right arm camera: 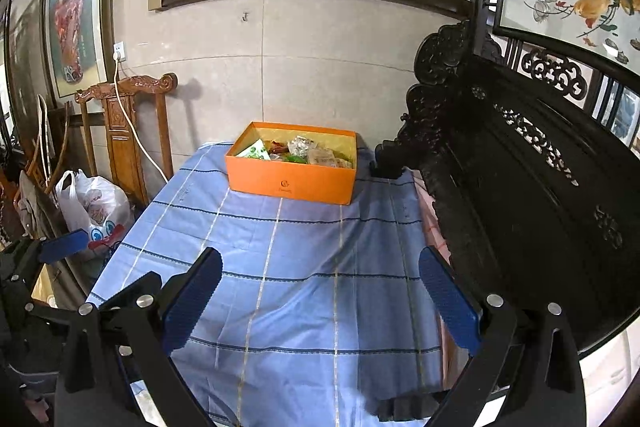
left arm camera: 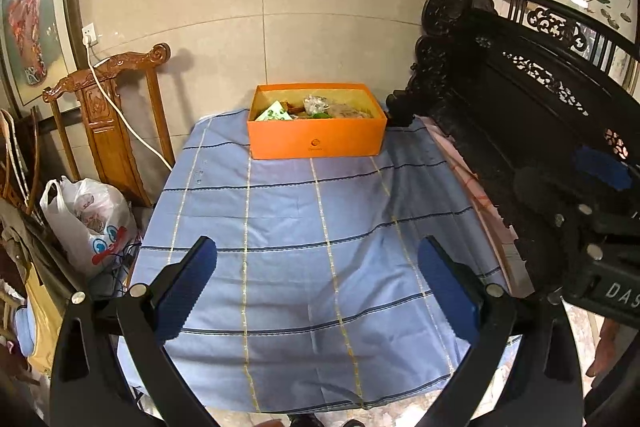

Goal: Organize snacks

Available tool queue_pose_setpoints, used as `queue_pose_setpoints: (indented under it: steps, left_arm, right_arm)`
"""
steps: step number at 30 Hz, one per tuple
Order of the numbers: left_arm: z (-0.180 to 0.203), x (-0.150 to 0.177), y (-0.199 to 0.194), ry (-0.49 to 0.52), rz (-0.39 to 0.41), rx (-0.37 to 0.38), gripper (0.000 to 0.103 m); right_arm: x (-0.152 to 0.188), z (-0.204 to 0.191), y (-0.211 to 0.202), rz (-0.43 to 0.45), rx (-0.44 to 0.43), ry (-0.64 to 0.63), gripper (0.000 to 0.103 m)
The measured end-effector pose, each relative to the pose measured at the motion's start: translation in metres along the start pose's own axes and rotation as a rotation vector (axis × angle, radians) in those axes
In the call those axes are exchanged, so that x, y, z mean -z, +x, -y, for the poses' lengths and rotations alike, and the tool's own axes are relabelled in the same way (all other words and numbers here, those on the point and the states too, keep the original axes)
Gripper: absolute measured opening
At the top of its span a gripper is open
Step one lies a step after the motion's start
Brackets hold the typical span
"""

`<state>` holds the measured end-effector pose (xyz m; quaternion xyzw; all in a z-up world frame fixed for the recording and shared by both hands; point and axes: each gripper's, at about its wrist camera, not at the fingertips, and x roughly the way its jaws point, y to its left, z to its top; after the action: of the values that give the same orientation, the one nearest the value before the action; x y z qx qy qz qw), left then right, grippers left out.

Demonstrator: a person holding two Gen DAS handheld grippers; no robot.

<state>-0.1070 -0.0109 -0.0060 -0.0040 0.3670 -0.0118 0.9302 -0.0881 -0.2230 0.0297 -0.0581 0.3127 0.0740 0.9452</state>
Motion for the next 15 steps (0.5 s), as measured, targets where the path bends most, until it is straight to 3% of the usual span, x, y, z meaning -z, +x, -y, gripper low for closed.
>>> queue_pose_setpoints:
  steps: [15]
  left_arm:
    - [0.007,-0.005,0.004,0.021,0.008,0.048,0.098]
  right_arm:
    - [0.005,0.013,0.006,-0.021,0.000,0.032,0.099]
